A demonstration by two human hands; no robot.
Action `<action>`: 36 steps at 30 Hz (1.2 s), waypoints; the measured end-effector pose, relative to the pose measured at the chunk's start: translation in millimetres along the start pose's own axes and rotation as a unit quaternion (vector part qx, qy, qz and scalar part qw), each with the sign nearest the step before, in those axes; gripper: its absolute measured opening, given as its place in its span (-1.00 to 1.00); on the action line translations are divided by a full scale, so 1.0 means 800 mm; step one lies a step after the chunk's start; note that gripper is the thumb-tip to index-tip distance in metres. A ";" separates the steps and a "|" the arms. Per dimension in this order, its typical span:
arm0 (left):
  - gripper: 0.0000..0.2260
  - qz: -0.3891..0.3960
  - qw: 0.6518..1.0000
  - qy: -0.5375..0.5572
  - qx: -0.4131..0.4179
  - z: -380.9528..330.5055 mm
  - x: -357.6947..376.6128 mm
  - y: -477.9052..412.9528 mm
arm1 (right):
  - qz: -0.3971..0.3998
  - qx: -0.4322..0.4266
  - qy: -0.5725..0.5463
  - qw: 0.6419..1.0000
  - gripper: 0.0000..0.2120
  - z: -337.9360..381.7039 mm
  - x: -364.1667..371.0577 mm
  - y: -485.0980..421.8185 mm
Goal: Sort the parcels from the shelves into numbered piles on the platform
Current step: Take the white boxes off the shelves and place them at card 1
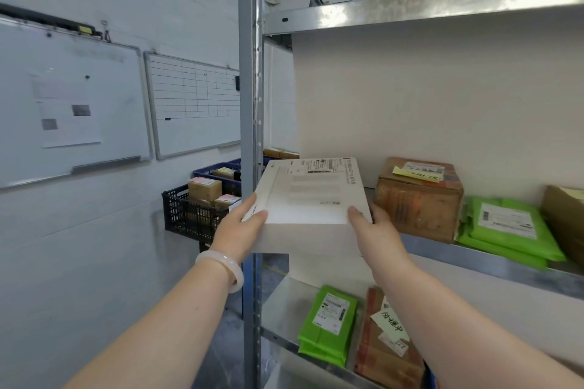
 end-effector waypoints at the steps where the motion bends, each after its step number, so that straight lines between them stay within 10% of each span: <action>1: -0.57 -0.003 1.000 0.000 0.008 0.000 -0.002 0.009 | 0.001 -0.017 0.001 1.000 -0.78 0.002 0.000 0.008; 9: -0.59 -0.059 0.998 0.001 0.024 0.000 -0.017 0.136 | 0.030 -0.087 -0.025 0.995 -0.50 -0.010 -0.003 0.097; 17: -0.47 -0.189 0.981 -0.029 -0.040 0.028 -0.074 0.342 | 0.236 -0.066 0.020 0.969 -0.49 -0.037 0.039 0.208; 36: -0.48 -0.491 0.830 -0.135 -0.229 0.019 -0.303 0.948 | 0.641 -0.079 0.036 0.763 -0.38 -0.034 0.307 0.706</action>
Point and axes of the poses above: each hand's wrist, its own y-axis away from the middle knuckle, its own x-axis out of the palm, z = x × y, the point moved 6 cm from there along -y, towards the middle knuckle, and after that the axes turned 7 degrees about z, right-handed, at the moved point
